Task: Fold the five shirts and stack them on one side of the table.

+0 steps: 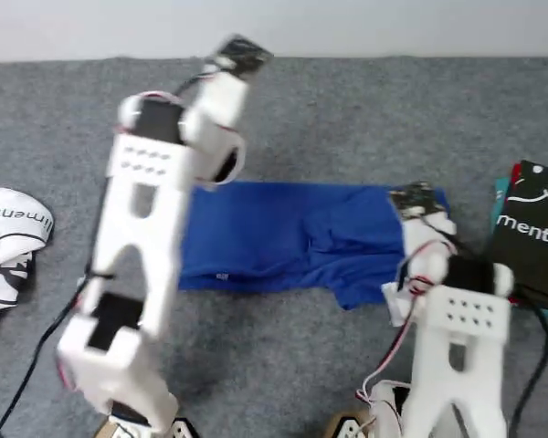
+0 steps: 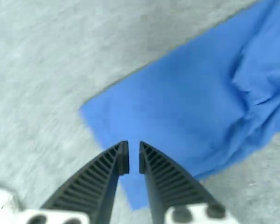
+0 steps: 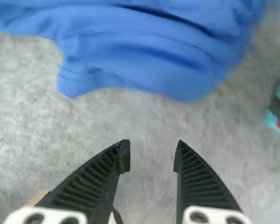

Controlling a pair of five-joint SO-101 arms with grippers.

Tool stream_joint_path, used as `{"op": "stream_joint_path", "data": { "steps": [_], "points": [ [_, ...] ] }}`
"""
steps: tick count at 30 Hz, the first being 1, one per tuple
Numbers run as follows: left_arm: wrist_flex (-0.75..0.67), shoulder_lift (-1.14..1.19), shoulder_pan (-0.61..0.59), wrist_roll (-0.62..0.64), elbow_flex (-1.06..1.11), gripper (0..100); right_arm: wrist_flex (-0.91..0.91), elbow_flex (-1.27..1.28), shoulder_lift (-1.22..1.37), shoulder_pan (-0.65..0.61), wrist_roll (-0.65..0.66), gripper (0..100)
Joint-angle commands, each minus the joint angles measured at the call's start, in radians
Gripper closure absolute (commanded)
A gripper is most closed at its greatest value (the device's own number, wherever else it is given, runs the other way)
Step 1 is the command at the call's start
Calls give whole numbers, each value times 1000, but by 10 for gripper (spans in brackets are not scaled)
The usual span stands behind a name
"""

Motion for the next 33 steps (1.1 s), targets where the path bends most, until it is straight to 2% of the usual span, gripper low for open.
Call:
{"op": "stream_joint_path", "data": {
  "steps": [1, 8, 15, 22, 27, 33],
  "points": [
    [20, -190, -115, 2, 74, 953, -99, -14, 71, -54, 12, 829],
    [20, -328, -296, -29, 143, 953, -277, -18, 323, -104, 14, 829],
    [20, -381, -413, -114, 180, 953, -209, -81, 430, -194, 6, 832],
    [20, -381, -431, -127, 183, 953, -246, -86, 441, -239, 5, 833],
    [20, -381, -431, -127, 183, 953, -107, -135, 426, -280, 5, 833],
    [18, -381, -425, -127, 220, 953, -219, -141, 495, -248, 6, 833]
  ]
}}
